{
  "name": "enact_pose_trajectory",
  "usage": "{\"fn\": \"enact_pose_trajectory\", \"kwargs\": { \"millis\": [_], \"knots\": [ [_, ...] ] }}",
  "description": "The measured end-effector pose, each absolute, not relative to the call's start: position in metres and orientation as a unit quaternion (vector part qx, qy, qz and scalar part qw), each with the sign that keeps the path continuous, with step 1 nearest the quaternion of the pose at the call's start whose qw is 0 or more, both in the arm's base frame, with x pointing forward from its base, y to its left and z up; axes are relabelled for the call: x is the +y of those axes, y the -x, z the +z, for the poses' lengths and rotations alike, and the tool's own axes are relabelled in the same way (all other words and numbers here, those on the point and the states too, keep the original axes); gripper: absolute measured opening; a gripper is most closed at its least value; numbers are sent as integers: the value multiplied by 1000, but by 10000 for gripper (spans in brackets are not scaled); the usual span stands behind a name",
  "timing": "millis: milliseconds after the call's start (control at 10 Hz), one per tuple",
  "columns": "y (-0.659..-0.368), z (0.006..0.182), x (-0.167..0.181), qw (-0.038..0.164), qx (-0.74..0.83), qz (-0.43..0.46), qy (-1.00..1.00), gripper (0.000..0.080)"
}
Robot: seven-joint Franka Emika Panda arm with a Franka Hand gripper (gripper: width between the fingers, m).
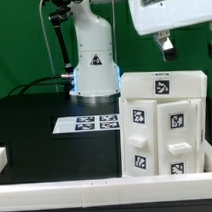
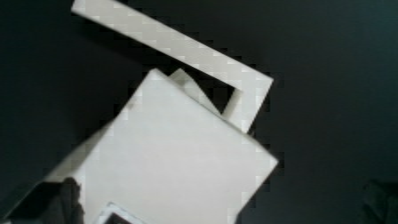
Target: Assemble cabinet
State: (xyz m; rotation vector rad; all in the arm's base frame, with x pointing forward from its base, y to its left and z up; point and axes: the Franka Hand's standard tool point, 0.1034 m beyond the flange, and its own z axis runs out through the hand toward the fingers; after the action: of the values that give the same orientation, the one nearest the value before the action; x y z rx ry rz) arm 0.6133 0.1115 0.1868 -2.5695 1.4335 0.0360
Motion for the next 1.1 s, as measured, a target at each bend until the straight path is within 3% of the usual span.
{"fn": "enact_pose_trajectory", "kwargs": {
  "millis": [700, 900, 1100],
  "knots": [
    [-621, 185, 109, 112, 256, -8, 960, 796],
    [-618, 187, 106, 82, 86, -24, 993, 796],
    [-617, 187, 103, 74, -43, -32, 996, 796]
  ]
}}
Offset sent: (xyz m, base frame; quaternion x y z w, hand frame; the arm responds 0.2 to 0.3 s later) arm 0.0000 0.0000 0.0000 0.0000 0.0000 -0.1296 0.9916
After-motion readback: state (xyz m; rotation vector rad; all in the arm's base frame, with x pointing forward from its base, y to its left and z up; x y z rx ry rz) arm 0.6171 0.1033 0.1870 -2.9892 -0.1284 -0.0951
